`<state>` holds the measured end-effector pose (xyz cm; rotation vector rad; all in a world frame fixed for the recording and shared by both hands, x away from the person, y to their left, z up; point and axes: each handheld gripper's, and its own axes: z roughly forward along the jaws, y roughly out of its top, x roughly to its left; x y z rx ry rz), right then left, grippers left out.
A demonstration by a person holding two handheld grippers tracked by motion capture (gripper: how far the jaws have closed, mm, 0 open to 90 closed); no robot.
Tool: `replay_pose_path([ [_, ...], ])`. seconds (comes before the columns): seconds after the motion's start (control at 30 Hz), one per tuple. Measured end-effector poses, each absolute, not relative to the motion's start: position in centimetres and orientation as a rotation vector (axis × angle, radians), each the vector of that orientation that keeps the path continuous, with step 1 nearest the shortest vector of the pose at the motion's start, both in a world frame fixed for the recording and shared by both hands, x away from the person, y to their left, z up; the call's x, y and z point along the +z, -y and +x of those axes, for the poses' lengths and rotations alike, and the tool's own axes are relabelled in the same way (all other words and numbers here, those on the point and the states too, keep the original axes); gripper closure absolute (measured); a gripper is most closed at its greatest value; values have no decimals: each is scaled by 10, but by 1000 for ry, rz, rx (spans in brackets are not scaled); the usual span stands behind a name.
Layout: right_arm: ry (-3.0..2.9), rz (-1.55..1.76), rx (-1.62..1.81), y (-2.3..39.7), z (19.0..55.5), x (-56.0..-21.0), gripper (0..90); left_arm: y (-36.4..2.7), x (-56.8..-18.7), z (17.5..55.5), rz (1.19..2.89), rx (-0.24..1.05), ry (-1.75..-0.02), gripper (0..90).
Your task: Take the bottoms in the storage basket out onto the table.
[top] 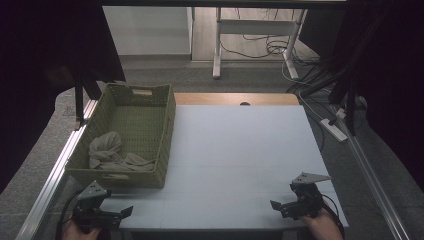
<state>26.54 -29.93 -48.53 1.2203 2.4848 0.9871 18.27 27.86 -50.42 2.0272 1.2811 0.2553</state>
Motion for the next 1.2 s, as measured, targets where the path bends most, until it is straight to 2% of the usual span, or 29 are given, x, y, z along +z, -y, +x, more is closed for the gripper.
replay_pose_path([
  [0.5, -2489, 1235, 994, 301, 267, -485, 7, -282, -500, 182, 1996, 254, -1247, 0],
  [1.2, -2492, 1236, 993, 300, 267, -486, 7, -282, -491, 186, 2045, 252, -1170, 0],
])
